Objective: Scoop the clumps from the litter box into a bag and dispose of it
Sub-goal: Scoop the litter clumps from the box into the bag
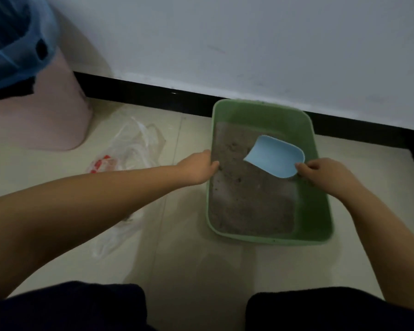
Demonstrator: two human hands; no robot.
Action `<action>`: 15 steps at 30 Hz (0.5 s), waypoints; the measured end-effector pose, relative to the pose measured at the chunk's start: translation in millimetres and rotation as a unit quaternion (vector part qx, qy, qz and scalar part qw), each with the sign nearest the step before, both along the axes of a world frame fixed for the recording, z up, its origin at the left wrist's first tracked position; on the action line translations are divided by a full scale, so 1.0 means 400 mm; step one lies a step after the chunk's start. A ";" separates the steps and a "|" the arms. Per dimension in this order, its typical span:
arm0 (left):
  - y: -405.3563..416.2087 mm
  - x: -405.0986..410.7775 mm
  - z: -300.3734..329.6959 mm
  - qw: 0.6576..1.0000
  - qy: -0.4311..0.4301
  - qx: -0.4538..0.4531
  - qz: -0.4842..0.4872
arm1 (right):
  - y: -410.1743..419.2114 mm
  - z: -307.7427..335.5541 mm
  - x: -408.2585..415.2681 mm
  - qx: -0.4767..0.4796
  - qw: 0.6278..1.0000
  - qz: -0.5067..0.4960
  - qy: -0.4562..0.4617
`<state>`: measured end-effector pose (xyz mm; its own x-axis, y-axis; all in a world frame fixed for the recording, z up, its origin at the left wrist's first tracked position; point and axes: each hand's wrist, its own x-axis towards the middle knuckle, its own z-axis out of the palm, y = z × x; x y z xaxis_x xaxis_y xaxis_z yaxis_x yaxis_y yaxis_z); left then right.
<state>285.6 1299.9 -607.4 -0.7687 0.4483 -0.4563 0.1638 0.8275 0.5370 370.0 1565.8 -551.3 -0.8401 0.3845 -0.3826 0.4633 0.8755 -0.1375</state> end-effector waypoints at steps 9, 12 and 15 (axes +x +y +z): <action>0.067 -0.022 -0.080 0.990 -0.097 -0.022 0.104 | -0.003 -0.109 0.087 -0.329 0.889 -0.318 -0.024; 0.080 -0.014 -0.113 0.981 -0.078 -0.002 0.176 | -0.007 -0.115 0.110 -0.343 0.884 -0.309 -0.071; 0.073 -0.013 -0.128 0.985 -0.020 0.000 0.170 | 0.003 -0.134 0.111 -0.313 0.888 -0.334 -0.046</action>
<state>280.2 1329.1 -658.6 -0.8561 0.1676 -0.4888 -0.1439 0.8313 0.5369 414.3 1567.2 -605.1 -0.4587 0.4729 -0.7523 0.8850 0.1673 -0.4344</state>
